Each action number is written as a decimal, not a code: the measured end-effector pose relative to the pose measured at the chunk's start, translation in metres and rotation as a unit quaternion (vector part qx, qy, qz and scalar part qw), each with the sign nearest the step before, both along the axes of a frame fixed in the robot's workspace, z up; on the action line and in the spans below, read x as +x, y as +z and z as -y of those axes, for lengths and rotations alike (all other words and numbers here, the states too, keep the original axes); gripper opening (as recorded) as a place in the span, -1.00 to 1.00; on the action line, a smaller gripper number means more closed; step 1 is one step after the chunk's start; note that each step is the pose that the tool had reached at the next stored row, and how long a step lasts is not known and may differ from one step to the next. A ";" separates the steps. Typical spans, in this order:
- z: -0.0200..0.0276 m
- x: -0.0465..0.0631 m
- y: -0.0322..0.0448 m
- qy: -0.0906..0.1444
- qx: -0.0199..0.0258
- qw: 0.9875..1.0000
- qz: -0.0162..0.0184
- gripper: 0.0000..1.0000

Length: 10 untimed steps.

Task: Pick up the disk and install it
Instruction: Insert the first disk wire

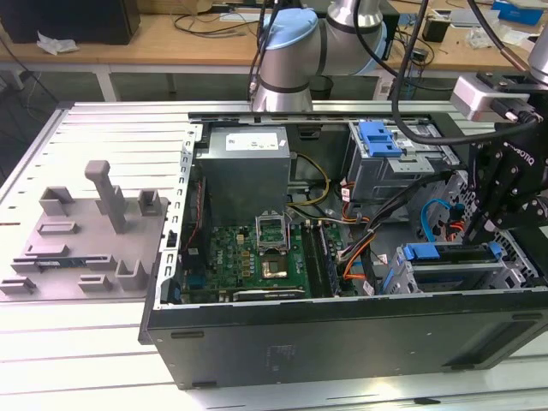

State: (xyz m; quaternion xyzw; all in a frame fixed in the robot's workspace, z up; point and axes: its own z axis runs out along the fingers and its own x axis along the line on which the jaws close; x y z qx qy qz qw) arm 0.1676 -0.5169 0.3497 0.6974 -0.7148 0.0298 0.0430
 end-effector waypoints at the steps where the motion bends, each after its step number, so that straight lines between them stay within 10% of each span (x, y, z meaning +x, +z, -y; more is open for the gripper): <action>1: 0.0000 0.000 0.0000 0.000 0.000 1.000 0.000 -0.67; 10: 0.0000 0.001 -0.0013 0.000 0.000 1.000 0.000 -0.67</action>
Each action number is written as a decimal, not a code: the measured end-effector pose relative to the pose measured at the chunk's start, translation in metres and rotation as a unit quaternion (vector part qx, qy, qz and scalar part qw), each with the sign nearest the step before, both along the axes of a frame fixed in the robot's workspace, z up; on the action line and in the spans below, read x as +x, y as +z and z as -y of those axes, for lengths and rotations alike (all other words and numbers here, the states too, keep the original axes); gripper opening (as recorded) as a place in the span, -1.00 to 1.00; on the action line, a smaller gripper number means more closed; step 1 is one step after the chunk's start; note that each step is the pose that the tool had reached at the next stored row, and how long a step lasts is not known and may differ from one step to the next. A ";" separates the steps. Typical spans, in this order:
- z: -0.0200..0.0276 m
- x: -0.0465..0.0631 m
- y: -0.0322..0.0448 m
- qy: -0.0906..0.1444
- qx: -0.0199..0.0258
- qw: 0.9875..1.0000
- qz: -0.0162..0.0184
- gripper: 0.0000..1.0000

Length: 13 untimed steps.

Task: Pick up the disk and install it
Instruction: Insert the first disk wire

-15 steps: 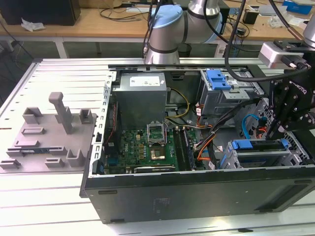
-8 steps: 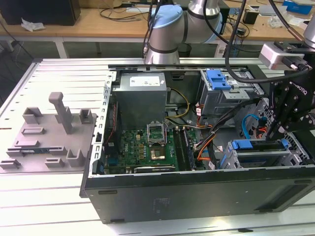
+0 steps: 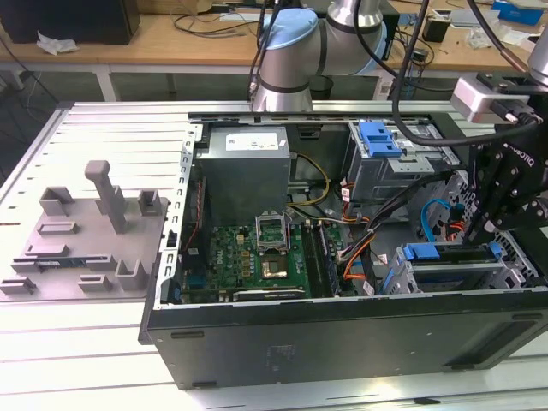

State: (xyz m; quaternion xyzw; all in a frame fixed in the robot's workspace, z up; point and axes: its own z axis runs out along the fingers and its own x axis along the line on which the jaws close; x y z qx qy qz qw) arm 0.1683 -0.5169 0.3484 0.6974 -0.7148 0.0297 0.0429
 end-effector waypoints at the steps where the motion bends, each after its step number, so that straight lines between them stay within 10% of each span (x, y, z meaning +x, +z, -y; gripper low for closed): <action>1: 0.0000 0.000 -0.0001 0.000 0.000 1.000 0.000 -0.67; 13: 0.0000 0.000 -0.0015 0.000 0.000 1.000 0.000 -0.67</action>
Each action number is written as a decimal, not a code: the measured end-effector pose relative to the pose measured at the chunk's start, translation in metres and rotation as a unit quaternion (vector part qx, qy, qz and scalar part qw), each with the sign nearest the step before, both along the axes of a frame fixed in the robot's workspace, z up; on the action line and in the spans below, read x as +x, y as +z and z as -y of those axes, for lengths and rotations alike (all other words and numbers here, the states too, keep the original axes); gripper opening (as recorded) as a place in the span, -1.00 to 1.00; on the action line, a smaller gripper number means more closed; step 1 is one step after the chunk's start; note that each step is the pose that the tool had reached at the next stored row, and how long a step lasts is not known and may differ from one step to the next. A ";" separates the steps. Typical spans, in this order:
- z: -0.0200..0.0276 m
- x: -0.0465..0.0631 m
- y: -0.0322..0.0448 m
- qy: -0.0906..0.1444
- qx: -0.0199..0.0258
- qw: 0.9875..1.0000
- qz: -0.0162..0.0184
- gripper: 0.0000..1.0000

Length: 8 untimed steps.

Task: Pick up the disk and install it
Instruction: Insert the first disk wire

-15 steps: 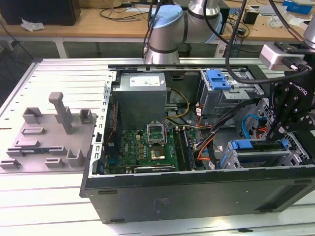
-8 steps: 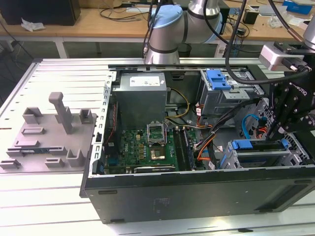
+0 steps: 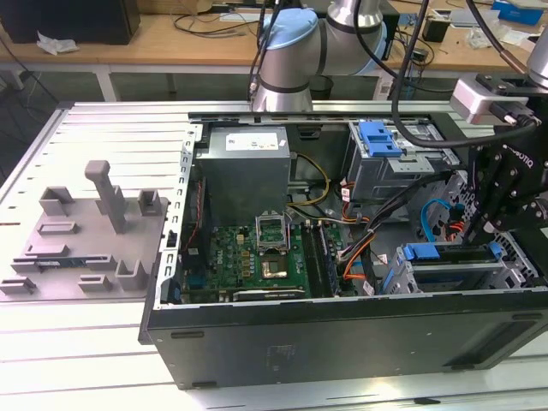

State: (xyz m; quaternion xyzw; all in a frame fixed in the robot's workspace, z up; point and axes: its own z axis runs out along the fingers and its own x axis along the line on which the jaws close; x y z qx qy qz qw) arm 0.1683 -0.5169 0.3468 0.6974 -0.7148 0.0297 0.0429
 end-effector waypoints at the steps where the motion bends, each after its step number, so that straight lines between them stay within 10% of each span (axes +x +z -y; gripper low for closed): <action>1: 0.0000 0.000 -0.0001 0.000 0.000 1.000 0.000 -0.67; 8: 0.0000 0.000 -0.0012 0.000 0.000 1.000 0.000 -0.67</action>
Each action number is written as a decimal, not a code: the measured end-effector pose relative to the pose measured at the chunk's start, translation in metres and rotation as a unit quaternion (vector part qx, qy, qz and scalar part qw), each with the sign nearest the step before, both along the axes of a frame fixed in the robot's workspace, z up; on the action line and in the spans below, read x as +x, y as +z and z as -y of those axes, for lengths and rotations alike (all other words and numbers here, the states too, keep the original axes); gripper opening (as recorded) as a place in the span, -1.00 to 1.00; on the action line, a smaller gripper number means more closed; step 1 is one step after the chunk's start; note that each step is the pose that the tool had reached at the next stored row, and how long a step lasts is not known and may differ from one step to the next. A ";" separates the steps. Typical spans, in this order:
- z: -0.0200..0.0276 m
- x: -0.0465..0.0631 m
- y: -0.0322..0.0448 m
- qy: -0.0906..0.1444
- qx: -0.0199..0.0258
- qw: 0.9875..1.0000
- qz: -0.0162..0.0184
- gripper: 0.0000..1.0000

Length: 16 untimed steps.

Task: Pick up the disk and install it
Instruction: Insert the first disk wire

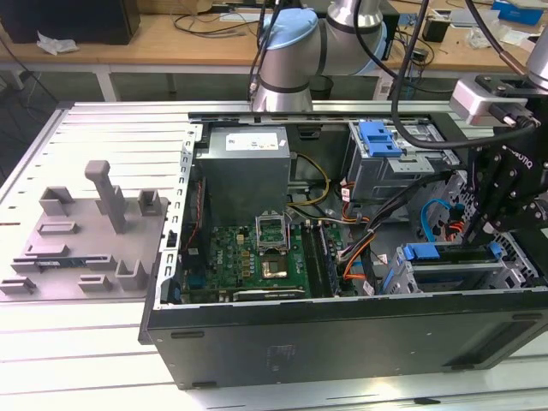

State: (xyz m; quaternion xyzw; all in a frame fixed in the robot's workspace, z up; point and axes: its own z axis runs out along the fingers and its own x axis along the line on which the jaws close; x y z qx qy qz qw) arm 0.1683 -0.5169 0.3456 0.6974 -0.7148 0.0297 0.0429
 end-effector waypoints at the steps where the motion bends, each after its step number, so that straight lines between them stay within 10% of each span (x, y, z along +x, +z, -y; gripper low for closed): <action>1: 0.0000 0.000 -0.0002 0.000 0.000 1.000 0.000 -0.67; 16: 0.0000 0.000 -0.0028 0.000 0.000 1.000 0.000 -0.67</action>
